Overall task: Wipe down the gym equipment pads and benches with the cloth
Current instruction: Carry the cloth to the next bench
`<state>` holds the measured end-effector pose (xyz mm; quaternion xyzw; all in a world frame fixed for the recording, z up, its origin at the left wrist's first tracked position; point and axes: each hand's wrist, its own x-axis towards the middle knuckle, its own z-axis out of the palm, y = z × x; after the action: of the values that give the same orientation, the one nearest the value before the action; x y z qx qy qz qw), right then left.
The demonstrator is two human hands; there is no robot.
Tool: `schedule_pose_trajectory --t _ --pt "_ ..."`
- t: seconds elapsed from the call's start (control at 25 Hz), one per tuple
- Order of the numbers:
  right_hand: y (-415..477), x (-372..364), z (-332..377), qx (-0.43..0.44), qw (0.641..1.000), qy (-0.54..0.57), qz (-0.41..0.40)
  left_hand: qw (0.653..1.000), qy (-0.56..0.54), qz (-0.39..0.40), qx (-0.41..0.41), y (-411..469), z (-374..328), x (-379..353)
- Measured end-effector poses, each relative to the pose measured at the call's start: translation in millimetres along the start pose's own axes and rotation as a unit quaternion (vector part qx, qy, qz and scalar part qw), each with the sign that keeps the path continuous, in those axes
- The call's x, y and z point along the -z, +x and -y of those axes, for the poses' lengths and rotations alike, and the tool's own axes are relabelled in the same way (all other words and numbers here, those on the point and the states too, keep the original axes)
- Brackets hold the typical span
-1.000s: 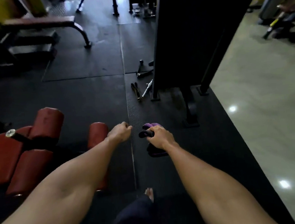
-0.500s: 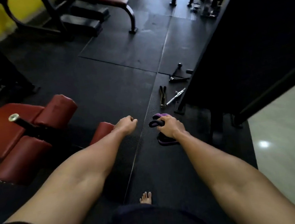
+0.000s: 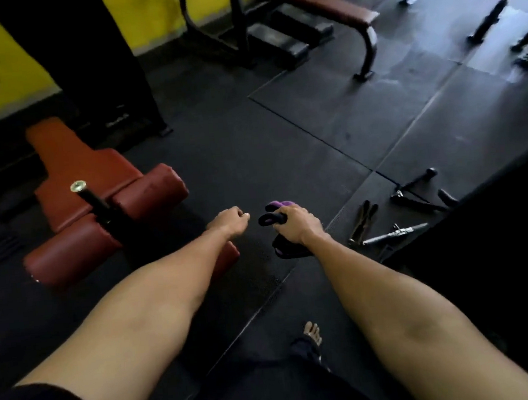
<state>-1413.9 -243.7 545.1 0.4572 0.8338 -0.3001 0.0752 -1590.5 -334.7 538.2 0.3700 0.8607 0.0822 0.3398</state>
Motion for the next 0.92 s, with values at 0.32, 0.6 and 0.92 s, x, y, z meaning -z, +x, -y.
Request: schedule_pose_trajectory --t 0.32,0.6,0.92 --pt "110 40 16 0.142 0.984 -0.056 0.095 0.985 -0.065 -0.055 0.153 53 6 4" --pt "225 44 66 0.240 0.953 -0.086 0.164 0.959 -0.152 -0.068 0.231 127 26 20" --pt "327 62 139 0.285 0.926 -0.090 0.230 0.901 -0.265 -0.130 0.319 175 51 64"
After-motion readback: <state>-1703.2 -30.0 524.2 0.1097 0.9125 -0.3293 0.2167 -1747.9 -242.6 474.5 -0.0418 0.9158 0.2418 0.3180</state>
